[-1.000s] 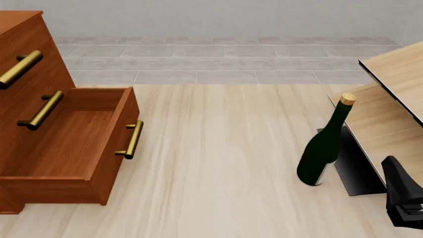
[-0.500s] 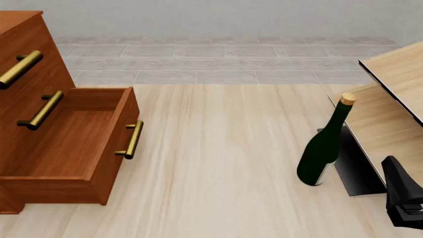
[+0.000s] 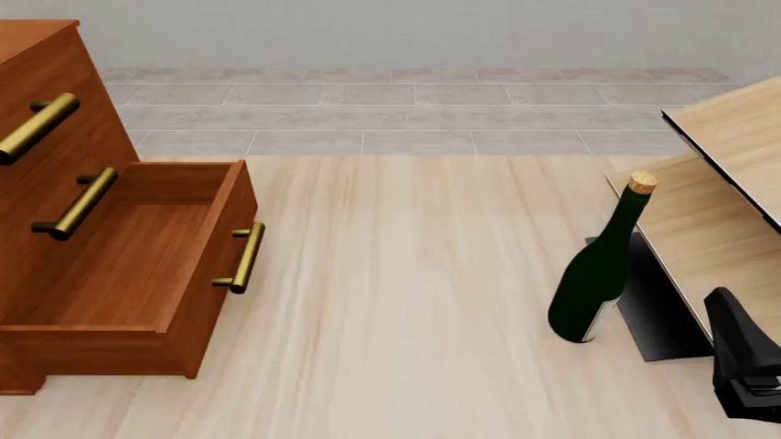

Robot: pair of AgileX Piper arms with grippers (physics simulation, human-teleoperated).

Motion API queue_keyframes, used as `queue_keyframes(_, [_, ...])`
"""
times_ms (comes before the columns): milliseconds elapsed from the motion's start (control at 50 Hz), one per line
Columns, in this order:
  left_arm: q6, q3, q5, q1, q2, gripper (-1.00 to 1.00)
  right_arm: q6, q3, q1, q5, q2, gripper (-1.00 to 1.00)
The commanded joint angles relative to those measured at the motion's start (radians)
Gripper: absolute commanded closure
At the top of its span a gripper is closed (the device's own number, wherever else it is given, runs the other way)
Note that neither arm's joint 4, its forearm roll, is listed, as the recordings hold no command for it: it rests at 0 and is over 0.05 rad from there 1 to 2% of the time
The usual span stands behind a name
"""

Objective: Put the bowl on top of the cabinet.

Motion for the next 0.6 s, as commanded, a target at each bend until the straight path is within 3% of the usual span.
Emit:
queue_keyframes(20, [-0.031, -0.049, 0.029, -0.016, -0.07, -1.0, 0.0, 0.0, 0.0, 0.0, 0.0, -1.0])
queue_keyframes(600, [-0.029, -0.079, 0.038, -0.042, -0.097, -1.0, 0.0, 0.0, 0.0, 0.0, 0.0, -1.0])
